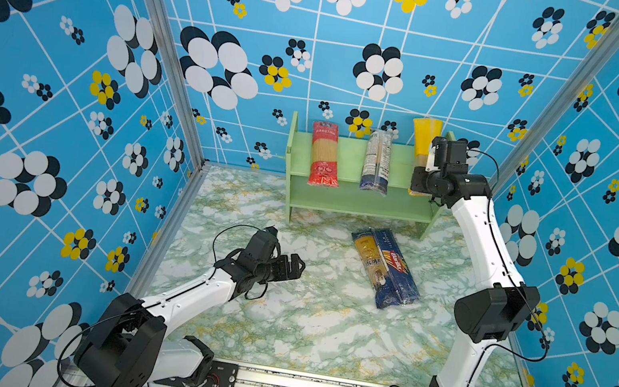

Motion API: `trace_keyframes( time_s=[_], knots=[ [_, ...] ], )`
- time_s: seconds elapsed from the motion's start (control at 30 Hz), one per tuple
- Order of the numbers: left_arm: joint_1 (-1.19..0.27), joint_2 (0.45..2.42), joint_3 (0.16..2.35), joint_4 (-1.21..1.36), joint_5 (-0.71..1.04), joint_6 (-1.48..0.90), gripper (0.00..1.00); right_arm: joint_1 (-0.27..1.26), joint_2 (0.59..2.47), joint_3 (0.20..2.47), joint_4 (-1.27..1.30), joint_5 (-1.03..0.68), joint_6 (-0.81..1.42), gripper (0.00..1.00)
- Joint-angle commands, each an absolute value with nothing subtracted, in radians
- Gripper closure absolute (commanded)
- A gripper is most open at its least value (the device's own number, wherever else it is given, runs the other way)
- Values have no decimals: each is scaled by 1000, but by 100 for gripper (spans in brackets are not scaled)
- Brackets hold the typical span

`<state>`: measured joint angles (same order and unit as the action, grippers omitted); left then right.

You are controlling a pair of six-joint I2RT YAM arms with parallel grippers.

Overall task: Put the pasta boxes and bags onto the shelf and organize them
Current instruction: 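Stand the package upright beside the clear bag and open the right gripper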

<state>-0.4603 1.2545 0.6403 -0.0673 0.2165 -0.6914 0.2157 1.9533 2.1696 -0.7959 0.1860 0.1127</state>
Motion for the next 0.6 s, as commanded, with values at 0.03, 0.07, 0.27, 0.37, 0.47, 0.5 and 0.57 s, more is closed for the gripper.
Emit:
trace_keyframes(
  time_s=[0.03, 0.07, 0.27, 0.37, 0.47, 0.5, 0.57],
  knots=[
    [-463, 1252, 627, -74, 206, -689, 1, 222, 1896, 2165, -667, 228, 111, 60],
    [-464, 1252, 627, -74, 206, -688, 1, 222, 1896, 2163, -667, 226, 111, 59],
    [-463, 1249, 624, -72, 203, -689, 1, 222, 1896, 2154, -673, 226, 109, 54],
    [-463, 1250, 622, -69, 204, -690, 1, 222, 1893, 2145, -671, 228, 107, 53],
    [-462, 1250, 621, -69, 205, -690, 1, 222, 1888, 2132, -667, 233, 106, 53],
    [-463, 1250, 620, -70, 206, -690, 1, 222, 1886, 2130, -667, 232, 107, 52],
    [-463, 1247, 619, -69, 205, -689, 1, 222, 1885, 2128, -667, 233, 105, 52]
  ],
)
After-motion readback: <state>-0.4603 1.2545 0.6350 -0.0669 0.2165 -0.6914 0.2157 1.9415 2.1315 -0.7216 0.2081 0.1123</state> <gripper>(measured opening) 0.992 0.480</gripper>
